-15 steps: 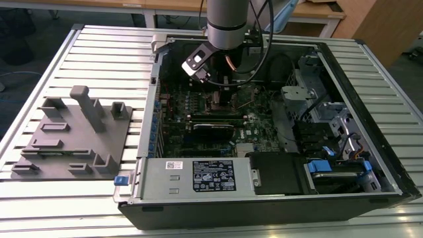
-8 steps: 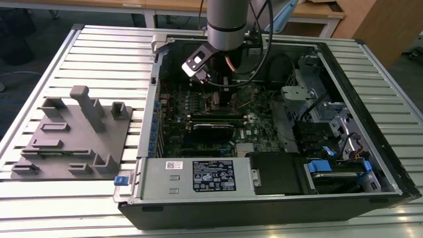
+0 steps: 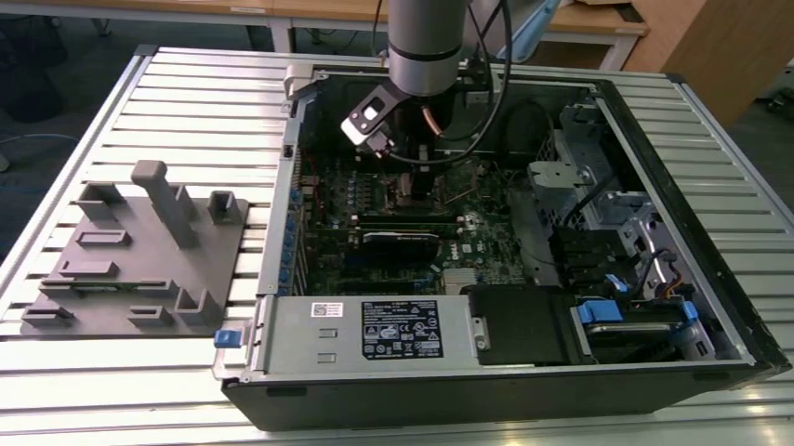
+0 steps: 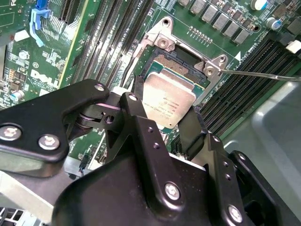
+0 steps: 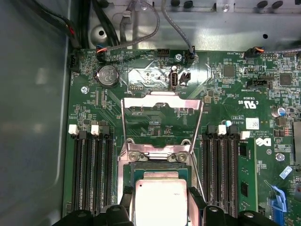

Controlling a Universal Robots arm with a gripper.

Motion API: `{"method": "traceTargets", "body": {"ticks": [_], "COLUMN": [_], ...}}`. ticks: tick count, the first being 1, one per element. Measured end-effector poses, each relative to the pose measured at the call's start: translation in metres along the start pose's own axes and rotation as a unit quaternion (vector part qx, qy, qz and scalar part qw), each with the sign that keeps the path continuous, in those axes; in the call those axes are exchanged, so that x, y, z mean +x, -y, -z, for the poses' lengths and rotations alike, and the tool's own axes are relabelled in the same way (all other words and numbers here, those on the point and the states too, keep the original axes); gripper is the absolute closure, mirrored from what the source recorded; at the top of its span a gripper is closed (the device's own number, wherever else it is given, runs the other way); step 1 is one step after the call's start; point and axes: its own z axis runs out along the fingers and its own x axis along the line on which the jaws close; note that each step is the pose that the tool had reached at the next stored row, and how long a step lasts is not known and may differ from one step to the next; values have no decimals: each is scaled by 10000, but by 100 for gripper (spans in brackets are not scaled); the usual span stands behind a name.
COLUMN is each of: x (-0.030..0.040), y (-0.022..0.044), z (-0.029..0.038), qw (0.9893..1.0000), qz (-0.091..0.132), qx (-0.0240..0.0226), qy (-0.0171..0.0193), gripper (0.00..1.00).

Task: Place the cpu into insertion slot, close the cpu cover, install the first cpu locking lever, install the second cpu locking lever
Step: 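Place the cpu into insertion slot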

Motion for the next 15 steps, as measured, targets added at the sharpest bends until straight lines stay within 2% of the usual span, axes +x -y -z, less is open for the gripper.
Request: {"method": "traceTargets", "body": {"ticks": [15], "x": [-1], "y": [3], "z": [-33], "qw": [10000], "qz": [1], "qx": [2], "qy": [2], "gripper": [46]}}
